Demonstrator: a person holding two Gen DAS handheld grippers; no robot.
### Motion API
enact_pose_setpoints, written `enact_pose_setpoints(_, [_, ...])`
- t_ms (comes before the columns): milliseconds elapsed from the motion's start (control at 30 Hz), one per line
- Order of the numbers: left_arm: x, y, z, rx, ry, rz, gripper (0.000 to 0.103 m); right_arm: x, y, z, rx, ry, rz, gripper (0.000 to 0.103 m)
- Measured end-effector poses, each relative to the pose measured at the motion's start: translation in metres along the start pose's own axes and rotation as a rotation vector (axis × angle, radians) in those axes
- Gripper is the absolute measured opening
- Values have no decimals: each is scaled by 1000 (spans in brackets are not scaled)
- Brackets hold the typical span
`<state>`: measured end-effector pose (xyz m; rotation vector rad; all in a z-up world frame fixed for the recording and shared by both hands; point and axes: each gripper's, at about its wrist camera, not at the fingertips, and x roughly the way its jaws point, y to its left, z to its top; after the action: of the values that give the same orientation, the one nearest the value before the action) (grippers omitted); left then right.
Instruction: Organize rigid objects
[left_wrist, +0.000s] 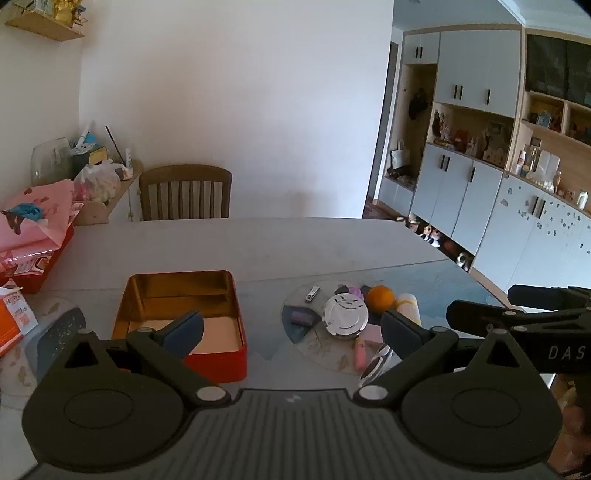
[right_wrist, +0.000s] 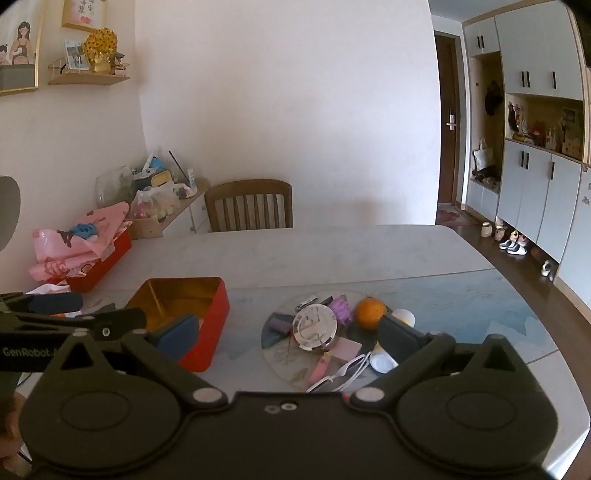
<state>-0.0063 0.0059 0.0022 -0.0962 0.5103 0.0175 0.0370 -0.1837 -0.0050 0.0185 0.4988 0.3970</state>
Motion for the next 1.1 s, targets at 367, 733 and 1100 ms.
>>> enact_pose_setpoints(367, [8,-5,-1,11,11,12,103,-1,1,-1,-20,3,6,103])
enact_pose_setpoints(733, [13,-13,0,30,28,29,103,-1,-7,-4,1,18,5,103])
enact_pose_setpoints(1100, [31,-20,4,25,43,13,103,15,-25,-1,25,55,-1,103])
